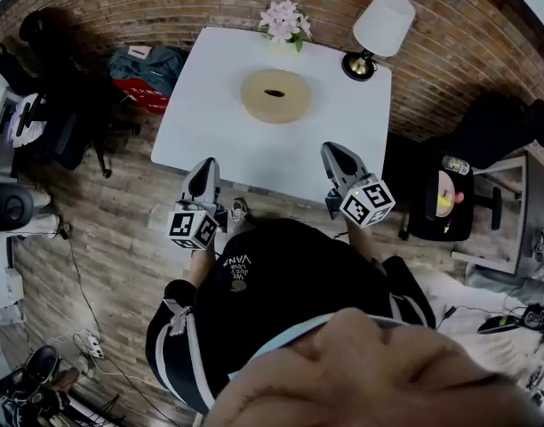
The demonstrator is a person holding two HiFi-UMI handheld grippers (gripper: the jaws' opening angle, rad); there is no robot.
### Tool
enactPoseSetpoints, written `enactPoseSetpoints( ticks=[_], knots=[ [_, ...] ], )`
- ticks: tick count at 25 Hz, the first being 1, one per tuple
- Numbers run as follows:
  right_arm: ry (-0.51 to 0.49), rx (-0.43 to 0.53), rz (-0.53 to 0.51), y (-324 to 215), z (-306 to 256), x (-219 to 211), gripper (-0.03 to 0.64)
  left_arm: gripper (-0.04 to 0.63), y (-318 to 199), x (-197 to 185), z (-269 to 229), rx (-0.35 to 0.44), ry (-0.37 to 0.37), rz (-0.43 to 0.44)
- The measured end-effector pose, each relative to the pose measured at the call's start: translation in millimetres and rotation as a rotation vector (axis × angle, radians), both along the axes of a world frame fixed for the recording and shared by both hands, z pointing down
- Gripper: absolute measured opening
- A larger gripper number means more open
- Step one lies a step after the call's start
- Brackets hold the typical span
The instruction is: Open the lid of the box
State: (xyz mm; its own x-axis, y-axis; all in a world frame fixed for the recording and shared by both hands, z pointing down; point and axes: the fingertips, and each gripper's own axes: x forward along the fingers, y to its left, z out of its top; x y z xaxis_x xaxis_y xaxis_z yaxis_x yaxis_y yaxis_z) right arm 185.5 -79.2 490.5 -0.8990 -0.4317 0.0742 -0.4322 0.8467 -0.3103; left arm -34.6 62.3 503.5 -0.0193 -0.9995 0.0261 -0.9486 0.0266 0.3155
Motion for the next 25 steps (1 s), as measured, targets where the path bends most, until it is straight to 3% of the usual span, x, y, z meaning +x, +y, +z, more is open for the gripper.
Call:
enactPoseSetpoints(
  ticks=[11,19,25],
  knots=[
    [-0.003,-0.002,0.104,-10.7,0.9,-64.4,0.005,0.011,-33.1,-70.3,10.1,-0.012,0.009,0.13],
    [-0.019,-0.025,0.205,-10.2,3.6,-106.6,0.005,0.011,-48.9,-126.7,9.0,-0.041,-0.026,0.233],
    [0.001,-0.034,0.281,-0.3,5.4,-121.1,0.005,0.011,-61.3,-147.6,16.9,-0.048,-0.022,0.322]
  ],
)
